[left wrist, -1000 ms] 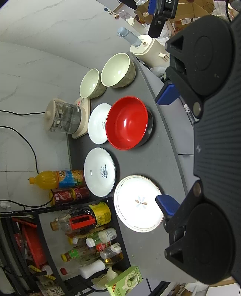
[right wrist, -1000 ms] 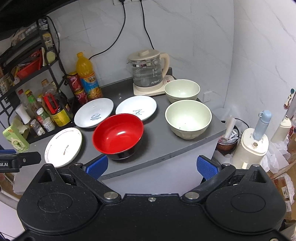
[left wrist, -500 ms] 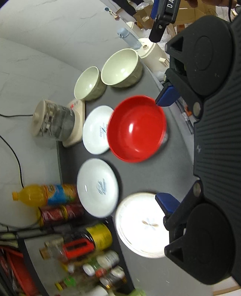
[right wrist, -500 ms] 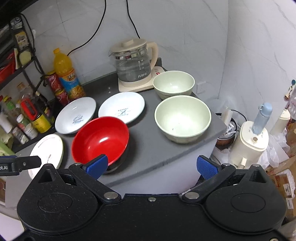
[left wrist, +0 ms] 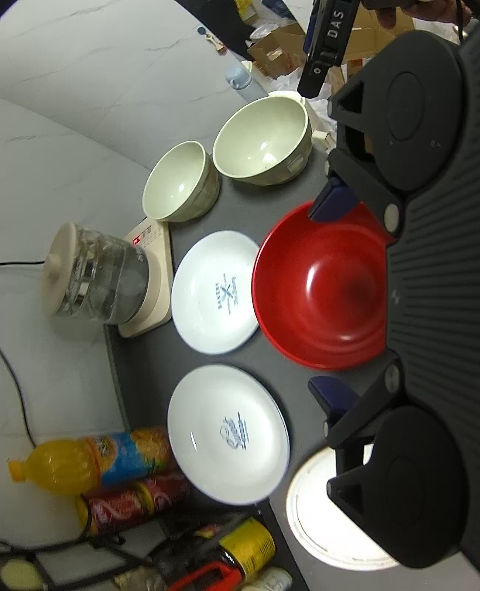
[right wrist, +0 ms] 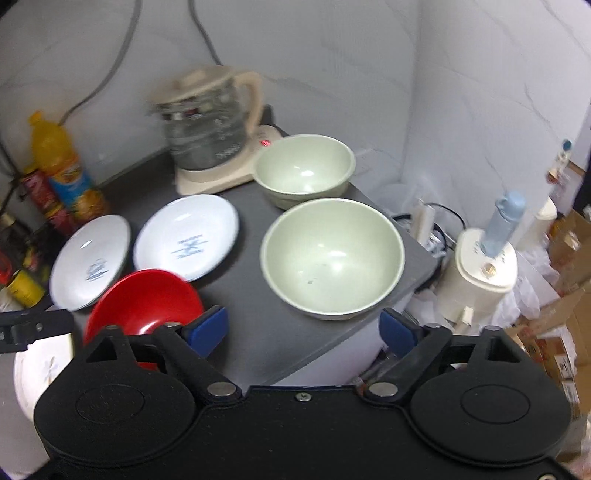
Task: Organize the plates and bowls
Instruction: 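Move both grippers toward the rim of the large cream bowl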
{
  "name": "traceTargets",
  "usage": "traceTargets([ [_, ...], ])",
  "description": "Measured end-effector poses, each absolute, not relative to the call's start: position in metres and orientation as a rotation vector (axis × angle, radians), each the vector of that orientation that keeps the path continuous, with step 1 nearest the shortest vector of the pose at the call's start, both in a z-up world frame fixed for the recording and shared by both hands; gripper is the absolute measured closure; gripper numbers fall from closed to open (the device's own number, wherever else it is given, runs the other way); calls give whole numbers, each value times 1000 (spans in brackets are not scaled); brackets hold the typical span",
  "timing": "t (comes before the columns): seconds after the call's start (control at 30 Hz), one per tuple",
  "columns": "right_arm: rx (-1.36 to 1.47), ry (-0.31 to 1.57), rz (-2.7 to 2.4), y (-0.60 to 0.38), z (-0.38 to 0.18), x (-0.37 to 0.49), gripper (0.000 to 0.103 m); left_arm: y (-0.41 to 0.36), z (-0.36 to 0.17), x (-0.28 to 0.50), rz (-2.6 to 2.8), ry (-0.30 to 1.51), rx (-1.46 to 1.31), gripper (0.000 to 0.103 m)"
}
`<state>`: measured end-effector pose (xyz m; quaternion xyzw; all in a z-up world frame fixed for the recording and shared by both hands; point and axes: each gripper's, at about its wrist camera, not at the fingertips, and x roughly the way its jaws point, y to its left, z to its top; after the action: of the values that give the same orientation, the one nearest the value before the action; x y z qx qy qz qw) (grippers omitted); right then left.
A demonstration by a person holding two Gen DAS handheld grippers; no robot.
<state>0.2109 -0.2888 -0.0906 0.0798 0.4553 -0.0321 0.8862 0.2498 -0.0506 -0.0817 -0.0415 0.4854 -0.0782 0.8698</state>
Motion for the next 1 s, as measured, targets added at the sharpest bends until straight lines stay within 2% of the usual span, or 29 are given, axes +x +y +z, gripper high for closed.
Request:
traceTargets([
  [0.13,184,970,-84,-297,-100,222,23,-60,-87,265,-190,1036,-86,18],
  [0.37,178,998,-78,-312,-115,251,29,-84,-98,291,-206,1061,-100,31],
  [0.7,168,1025,-26,-361,-135,295,37,-132,-108,329,-176,1079,-164,39],
  [0.87,195,1046,-4,-384,-149,315,43,-157,-114,345,-168,1095,-184,43],
  [1.0,207,1080,36,-398,-160,327,52,-176,-124,355,-168,1132,-209,52],
])
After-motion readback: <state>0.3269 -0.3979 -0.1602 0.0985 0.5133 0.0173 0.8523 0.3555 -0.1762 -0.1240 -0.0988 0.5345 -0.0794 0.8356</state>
